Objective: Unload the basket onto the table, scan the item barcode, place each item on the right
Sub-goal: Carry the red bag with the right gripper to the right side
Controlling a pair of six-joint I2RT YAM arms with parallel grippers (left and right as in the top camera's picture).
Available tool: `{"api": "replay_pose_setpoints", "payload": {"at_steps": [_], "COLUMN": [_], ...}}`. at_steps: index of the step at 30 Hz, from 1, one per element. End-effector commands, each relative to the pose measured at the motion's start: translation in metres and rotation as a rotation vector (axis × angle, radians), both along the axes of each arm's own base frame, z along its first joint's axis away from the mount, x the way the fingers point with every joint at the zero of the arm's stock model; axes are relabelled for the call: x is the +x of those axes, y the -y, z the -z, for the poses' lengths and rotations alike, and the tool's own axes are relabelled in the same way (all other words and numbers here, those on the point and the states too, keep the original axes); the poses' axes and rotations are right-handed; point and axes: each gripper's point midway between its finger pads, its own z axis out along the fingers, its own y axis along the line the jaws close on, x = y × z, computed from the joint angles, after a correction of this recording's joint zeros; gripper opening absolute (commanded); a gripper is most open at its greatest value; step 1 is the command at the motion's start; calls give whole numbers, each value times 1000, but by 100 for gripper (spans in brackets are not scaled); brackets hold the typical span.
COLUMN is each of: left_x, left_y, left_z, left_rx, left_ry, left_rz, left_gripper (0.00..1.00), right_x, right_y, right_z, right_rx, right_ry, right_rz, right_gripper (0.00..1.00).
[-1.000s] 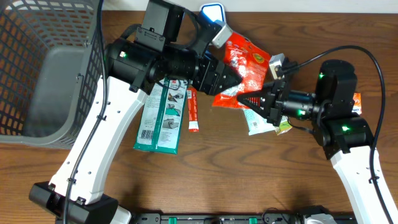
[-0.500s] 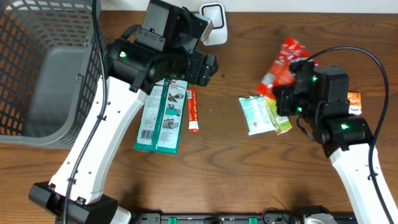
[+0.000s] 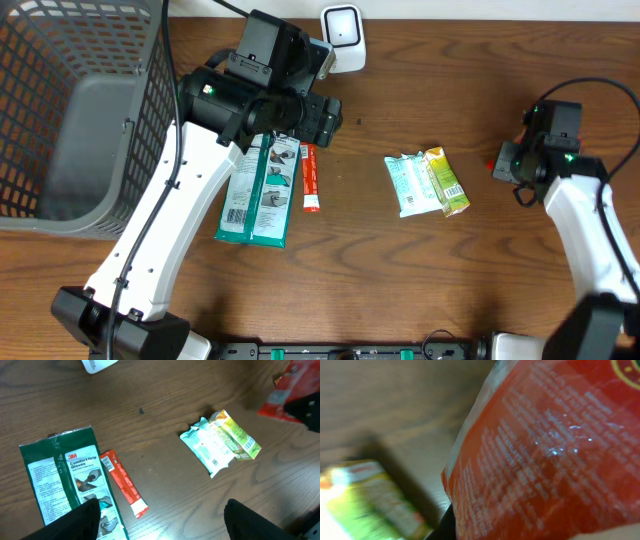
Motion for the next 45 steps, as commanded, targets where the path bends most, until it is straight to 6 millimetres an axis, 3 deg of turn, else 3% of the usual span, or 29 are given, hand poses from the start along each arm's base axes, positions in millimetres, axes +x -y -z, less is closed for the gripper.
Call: {"api": "replay_pose_setpoints", "payload": {"at_steps": [1, 5, 6, 8, 10, 11, 14, 18, 21, 22, 24, 26, 29, 31, 34, 38, 42, 45], "left_x": [2, 2, 2, 1, 0, -2, -2, -3, -4, -3, -2, -3, -3, -4, -6, -8, -8, -8], "left_y": [-2, -2, -2, -2, -3, -4, -9, -13, -15, -17, -18, -18, -19, -19, -20, -21, -21, -21], "left_z": [4, 4, 4, 4, 5, 7, 10, 13, 15, 16, 16, 16, 17, 19, 27, 32, 33, 33], "left_rx": [10, 10, 10, 11, 14, 20, 48, 65, 73, 84, 92, 93, 94, 98, 107, 114, 115, 116], "left_ry": [-5, -6, -7, -10, -15, -24, -27, -40, -46, -43, -39, -40, -43, -49, -67, -81, -84, -86], "left_rz": [-15, -15, -15, -15, -16, -17, -34, -51, -53, -60, -66, -66, -66, -66, -65, -65, -65, -64], "left_gripper": [79, 79, 79, 79, 79, 80, 80, 80, 80, 80, 80, 78, 54, 43, 42, 47, 50, 50], "right_x": [-3, -9, -11, -16, -21, -24, -30, -31, -22, -13, -2, 8, 15, 15, 16, 8, -8, -24], "right_y": [14, 26, 30, 37, 45, 50, 54, 52, 34, 13, -10, -29, -37, -39, -33, -8, 18, 49], "right_z": [21, 45, 48, 52, 51, 50, 47, 31, 15, 4, -4, -6, 3, 17, 44, 63, 74, 75], "right_rx": [-40, -68, -78, -104, -129, -146, -165, -151, -61, 46, 157, 237, 244, 238, 201, 95, 9, -100], "right_ry": [-72, -146, -160, -187, -204, -213, -245, -280, -272, -245, -205, -162, -135, -124, -84, -73, -108, -151], "right_rz": [7, 38, 46, 67, 87, 100, 111, 102, 62, 16, -33, -76, -102, -109, -102, -4, 77, 159], "right_gripper": [1, 1, 5, 38, 55, 72, 82, 84, 80, 78, 70, 50, 11, 3, 2, 3, 3, 3]}}
